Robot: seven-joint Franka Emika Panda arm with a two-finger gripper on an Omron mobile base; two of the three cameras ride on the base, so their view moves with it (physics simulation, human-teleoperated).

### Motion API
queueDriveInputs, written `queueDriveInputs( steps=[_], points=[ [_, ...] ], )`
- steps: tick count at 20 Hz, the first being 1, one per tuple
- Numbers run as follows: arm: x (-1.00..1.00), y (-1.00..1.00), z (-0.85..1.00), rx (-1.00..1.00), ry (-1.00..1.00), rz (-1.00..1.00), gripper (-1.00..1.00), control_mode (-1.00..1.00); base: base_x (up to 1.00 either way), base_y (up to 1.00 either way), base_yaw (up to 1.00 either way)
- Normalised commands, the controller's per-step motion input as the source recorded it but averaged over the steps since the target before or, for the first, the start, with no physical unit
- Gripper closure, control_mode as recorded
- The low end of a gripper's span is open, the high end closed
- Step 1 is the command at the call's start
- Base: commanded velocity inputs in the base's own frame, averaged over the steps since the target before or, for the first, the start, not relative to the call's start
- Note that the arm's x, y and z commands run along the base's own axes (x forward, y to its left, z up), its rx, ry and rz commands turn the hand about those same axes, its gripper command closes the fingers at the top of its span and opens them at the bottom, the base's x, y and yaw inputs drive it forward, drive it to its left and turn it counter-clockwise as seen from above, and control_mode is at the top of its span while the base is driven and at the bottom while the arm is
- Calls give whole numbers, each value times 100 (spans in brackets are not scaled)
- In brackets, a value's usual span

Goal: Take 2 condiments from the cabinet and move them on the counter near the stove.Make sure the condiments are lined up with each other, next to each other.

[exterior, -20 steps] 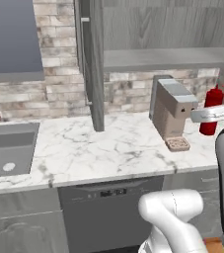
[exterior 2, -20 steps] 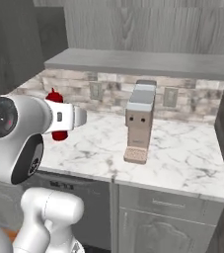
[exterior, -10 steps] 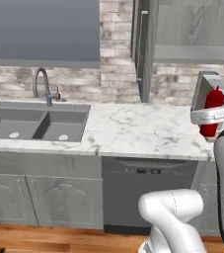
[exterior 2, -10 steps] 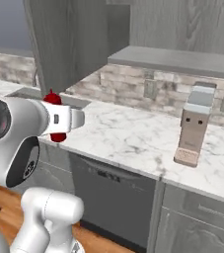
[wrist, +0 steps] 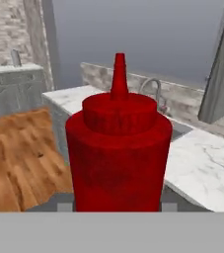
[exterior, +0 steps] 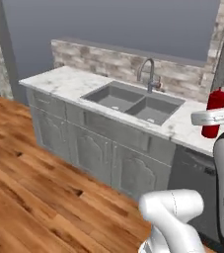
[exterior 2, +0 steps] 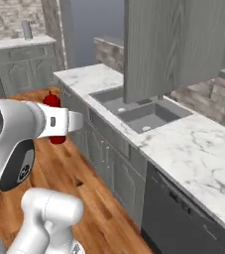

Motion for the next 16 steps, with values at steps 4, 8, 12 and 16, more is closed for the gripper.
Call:
queueDriveInputs(
  steps=[4, 8, 12, 16],
  points=[
    [0, 0, 0, 0, 0, 0, 100, 100, -12, 5, 100],
    [0, 0, 0, 0, 0, 0, 100, 100, -6, 13, 100],
    [0, 0, 0, 0, 0, 0, 100, 100, 0, 6, 100],
    [0, 0, 0, 0, 0, 0, 100, 100, 7, 0, 100]
  ],
)
